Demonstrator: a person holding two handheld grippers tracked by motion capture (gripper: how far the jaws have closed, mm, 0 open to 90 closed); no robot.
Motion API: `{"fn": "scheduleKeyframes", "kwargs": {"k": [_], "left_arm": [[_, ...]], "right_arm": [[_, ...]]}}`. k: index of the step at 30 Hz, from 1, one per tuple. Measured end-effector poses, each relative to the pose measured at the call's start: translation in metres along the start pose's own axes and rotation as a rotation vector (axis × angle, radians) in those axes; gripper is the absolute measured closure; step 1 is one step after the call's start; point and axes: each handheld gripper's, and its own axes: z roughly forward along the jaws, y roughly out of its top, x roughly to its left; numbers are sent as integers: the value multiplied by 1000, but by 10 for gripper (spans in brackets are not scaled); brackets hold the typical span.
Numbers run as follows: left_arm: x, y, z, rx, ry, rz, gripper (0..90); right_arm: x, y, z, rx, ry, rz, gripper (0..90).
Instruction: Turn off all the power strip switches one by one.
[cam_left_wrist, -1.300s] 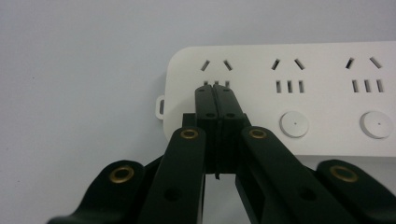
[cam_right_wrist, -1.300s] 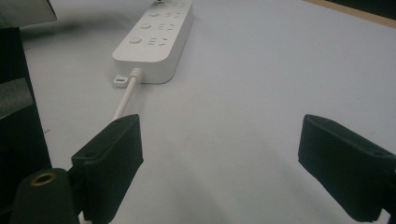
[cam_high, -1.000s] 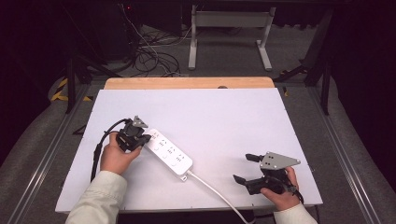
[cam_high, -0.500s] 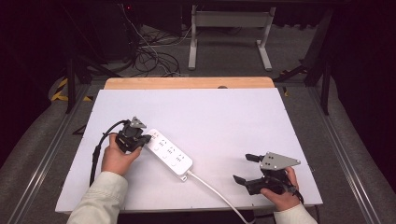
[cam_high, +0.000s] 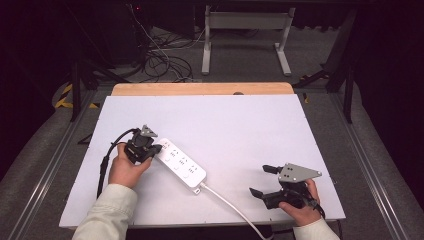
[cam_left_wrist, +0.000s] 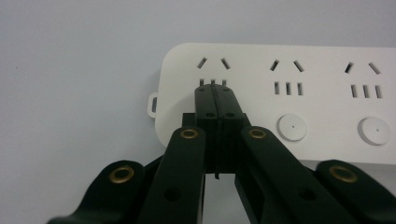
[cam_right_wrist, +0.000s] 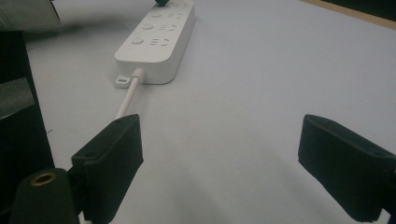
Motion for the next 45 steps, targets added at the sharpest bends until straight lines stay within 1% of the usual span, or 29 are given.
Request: {"fn": "scheduleKeyframes", "kwargs": {"k": [1,3,4,5,6,8,9,12,13,14,15,16,17,19,20,21,24,26,27,28,29,30,31,32,35,36,39,41,45], "left_arm": [[-2,0,1,1,2,7,900],[-5,2,1,9,20,17,900],[-4,2,1,11,21,11,900],[-4,2,1,11,13,-6,900],[-3,2,1,11,19,-4,900],[-4,1,2,14,12,0,900],[-4,2,2,16,20,8,900],[-5,2,1,13,25,5,900],[-5,1,1,7,22,6,900],[-3,2,-3,-15,18,-8,900],[-4,3,-8,-24,38,-3,900],[-6,5,-16,-54,54,19,900],[-7,7,-27,-87,51,21,900],[-6,10,-41,-136,2,3,900],[-7,11,-44,-140,-14,0,899],[-9,11,-45,-128,-22,1,899],[-14,11,-45,-113,-14,24,898],[-16,11,-47,-126,-9,24,898],[-16,11,-49,-142,-3,25,897],[-17,10,-52,-153,-8,24,794],[-17,10,-55,-175,-9,12,718],[-17,9,-58,-194,-16,14,718],[-17,8,-61,-217,-27,12,697],[-17,7,-64,-238,-33,23,663],[-21,2,-74,-291,-31,23,521],[-22,-1,-78,-319,-32,36,473],[-26,-15,-89,-394,-22,56,348],[-28,-30,-93,-440,-41,40,285],[-31,-64,-94,-486,-43,48,246]], "right_arm": [[0,0,0,1,-1,0,141],[0,0,0,1,-1,0,141],[0,0,0,2,-1,0,141],[0,0,0,2,-1,-1,141],[0,0,1,1,1,-1,141],[1,0,1,3,1,-4,141],[1,0,1,3,1,-2,141],[1,0,1,3,0,-4,141],[1,0,1,1,1,-1,141],[0,0,0,2,-1,-2,141],[0,0,0,0,-2,0,141],[-1,0,0,-4,-1,4,141],[-1,0,0,-4,-1,4,141],[-2,-1,0,-2,-1,6,141],[-3,-1,1,2,-2,8,141],[-3,-1,1,4,-1,7,141],[-1,-1,0,0,0,1,141],[-1,0,-1,-4,0,3,141],[-1,0,-1,-3,-3,3,141],[-1,0,-2,-5,-3,3,141],[-1,0,-1,-4,-2,3,141],[-1,0,-1,-4,-2,3,141],[-1,0,-1,-5,0,2,141],[-1,0,-1,-3,-2,2,141],[-2,-1,-1,-6,-1,6,141],[-3,-1,-2,-9,-2,5,141],[-3,-1,-3,-15,-3,9,140],[-3,-1,-4,-18,-4,9,136],[-3,-1,-5,-24,1,5,134]]}}
